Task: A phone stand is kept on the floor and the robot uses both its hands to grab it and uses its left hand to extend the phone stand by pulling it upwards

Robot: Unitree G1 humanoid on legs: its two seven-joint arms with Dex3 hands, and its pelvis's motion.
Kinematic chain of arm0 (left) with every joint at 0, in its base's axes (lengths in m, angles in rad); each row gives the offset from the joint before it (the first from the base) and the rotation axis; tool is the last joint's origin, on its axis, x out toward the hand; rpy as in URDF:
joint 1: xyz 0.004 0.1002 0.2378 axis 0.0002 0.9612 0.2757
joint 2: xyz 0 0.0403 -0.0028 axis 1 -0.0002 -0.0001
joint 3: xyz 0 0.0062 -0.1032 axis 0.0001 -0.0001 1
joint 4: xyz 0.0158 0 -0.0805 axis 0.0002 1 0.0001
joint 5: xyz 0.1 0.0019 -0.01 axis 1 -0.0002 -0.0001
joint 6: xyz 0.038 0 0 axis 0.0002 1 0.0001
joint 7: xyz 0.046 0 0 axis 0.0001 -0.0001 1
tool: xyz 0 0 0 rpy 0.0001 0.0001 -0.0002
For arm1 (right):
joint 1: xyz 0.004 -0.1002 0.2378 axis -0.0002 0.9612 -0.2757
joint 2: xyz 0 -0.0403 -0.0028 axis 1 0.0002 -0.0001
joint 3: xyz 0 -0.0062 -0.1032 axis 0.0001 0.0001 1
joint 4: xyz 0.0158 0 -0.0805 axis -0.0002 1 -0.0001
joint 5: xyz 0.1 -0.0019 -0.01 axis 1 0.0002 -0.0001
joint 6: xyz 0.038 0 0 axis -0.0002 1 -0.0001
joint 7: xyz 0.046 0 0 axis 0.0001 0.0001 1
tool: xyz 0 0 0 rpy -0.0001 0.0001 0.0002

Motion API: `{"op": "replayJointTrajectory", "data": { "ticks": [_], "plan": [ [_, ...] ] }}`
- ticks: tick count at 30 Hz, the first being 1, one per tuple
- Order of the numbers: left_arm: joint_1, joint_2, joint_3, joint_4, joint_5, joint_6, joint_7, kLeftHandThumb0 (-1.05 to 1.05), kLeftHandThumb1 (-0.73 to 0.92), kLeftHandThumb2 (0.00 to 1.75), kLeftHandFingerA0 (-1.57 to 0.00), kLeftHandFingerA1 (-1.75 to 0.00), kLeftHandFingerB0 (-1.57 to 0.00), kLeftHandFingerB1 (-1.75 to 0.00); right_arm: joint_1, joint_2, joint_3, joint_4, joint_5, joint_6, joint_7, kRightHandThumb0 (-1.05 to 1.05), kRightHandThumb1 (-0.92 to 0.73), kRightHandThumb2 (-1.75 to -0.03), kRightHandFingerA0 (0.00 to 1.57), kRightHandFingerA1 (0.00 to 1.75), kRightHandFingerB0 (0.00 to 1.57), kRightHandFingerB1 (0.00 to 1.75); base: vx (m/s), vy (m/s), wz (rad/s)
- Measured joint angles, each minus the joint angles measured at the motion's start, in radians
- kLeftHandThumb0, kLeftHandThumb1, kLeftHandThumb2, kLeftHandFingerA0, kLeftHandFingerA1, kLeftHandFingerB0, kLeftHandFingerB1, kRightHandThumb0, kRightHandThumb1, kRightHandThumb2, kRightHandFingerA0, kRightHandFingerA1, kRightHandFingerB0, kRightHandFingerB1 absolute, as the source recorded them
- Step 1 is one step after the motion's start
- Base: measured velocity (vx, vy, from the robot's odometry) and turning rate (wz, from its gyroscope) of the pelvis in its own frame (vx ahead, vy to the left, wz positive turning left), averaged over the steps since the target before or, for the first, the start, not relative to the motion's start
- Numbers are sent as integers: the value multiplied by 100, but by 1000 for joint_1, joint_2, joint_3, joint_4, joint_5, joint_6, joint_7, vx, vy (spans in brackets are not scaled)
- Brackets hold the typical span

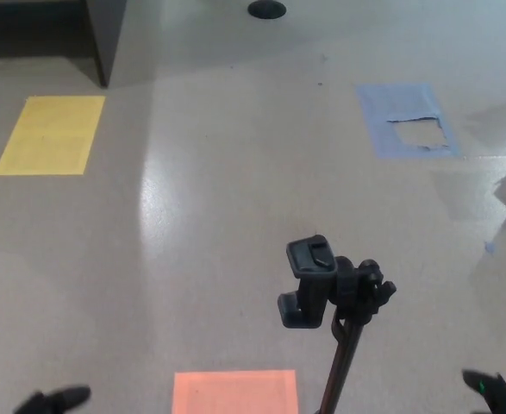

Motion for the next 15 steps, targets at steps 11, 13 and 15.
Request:
{"op": "replayJointTrajectory", "data": {
  "ticks": [11,13,15],
  "plan": [
    [-12,-102,67,-59,-31,-122,22,-101,69,86,-54,-88,-44,-73,-34,-28,4,-16,-3,-130,-17,-105,-71,-63,35,82,28,69,0,0,0],
    [-21,-124,68,-60,-31,-150,30,-93,85,66,-47,-85,-41,-68,-40,-45,3,-26,-3,-152,-17,-105,-67,-62,27,80,20,66,0,0,0],
    [-25,-132,67,-63,-28,-168,36,-93,80,64,-52,-80,-49,-66,-40,-50,2,-37,-3,-165,-17,-42,-4,-83,15,61,14,61,0,0,0]
  ]
}}
